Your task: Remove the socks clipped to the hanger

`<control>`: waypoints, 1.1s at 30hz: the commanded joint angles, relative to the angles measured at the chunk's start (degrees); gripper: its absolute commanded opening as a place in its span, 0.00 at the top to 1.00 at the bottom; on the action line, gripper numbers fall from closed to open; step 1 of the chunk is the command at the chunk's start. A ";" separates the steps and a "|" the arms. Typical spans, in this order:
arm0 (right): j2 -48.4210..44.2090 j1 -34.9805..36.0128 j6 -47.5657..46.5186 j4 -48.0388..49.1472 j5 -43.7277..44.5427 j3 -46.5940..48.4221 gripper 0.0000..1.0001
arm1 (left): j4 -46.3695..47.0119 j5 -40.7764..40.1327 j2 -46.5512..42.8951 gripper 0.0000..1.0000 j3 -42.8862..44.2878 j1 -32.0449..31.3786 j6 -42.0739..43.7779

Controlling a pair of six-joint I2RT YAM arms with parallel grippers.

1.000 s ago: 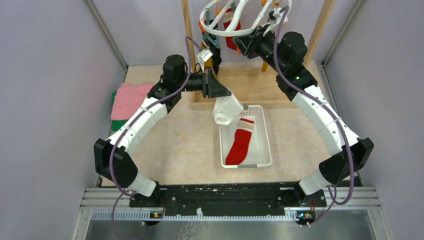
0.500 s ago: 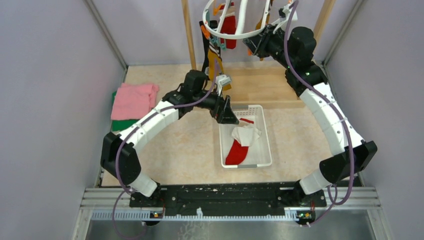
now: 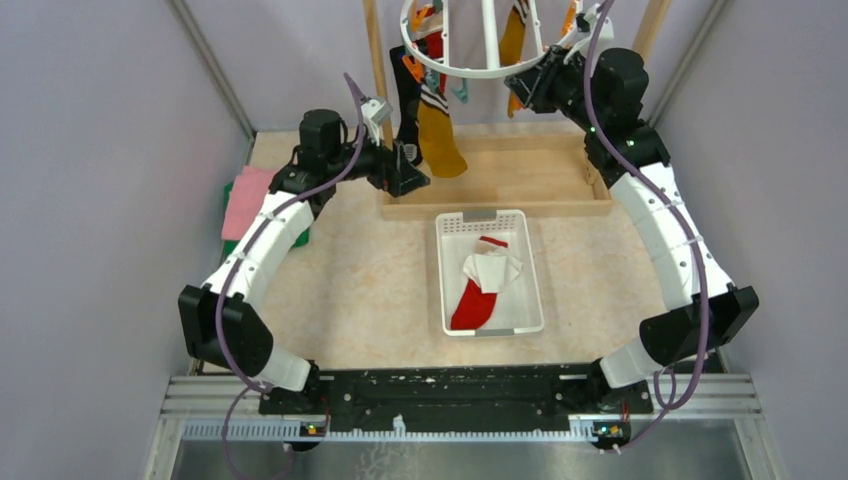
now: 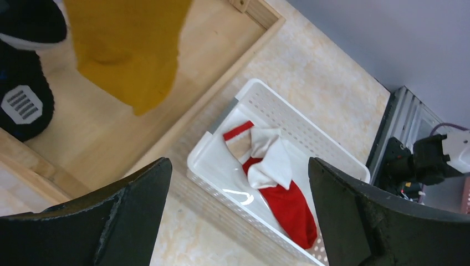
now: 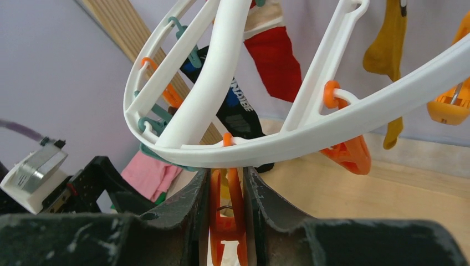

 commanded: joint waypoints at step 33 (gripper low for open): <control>0.51 -6.22 6.17 0.45 -1.32 6.21 0.68 | 37.29 18.78 19.16 0.02 7.82 0.64 -9.84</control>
